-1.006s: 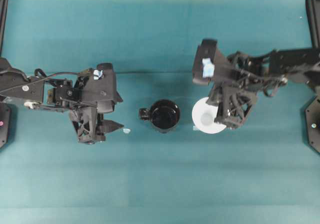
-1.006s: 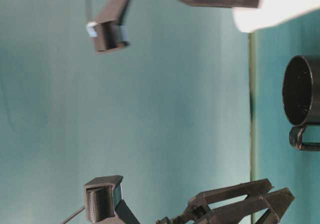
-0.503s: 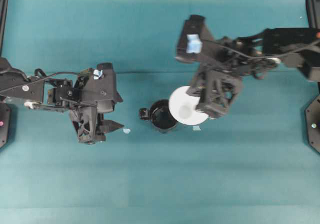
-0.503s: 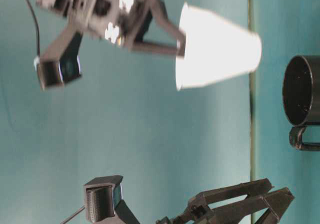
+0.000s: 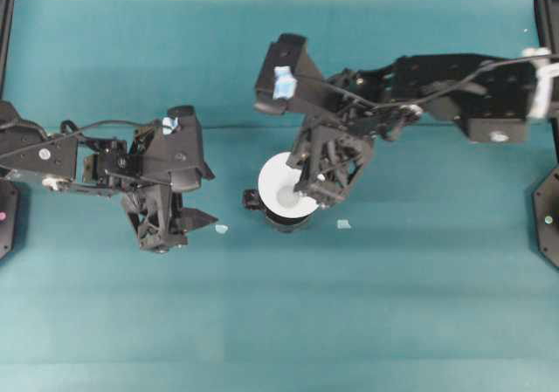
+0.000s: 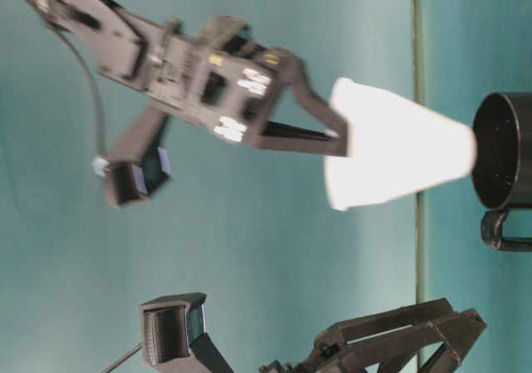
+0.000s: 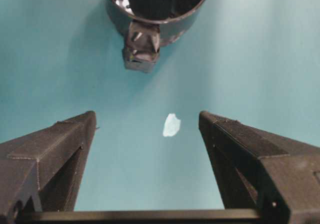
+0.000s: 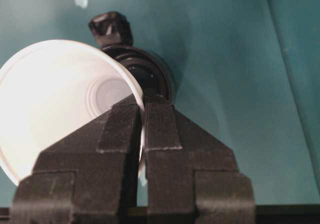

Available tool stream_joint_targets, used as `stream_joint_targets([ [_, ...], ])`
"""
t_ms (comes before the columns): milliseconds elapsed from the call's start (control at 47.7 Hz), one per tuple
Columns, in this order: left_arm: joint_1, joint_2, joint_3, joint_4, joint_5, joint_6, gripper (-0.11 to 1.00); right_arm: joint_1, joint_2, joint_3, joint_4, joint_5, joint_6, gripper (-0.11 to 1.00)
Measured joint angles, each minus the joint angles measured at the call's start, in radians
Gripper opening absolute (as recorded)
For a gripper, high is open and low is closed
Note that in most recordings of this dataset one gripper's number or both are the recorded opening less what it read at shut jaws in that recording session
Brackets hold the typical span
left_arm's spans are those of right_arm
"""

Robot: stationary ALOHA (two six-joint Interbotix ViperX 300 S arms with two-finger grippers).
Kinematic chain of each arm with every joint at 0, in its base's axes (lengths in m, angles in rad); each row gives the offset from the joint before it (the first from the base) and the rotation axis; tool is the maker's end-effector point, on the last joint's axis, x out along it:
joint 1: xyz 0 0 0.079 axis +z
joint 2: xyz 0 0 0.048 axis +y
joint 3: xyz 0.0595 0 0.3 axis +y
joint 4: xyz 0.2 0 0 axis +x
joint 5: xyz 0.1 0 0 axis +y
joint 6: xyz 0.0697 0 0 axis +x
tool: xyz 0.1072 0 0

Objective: Put a paper cup into the cup holder on your left arm.
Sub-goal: 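Lift the white cup with the right gripper over the black mug, then lower the white cup into the black mug and open the right gripper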

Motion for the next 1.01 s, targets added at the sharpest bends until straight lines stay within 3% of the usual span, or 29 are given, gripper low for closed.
stream_joint_targets([
  [1006,0.002,0.002,0.000,0.000,0.000,-0.002,0.89,0.005,0.043,0.058,0.000,-0.107,0.000,-0.04],
])
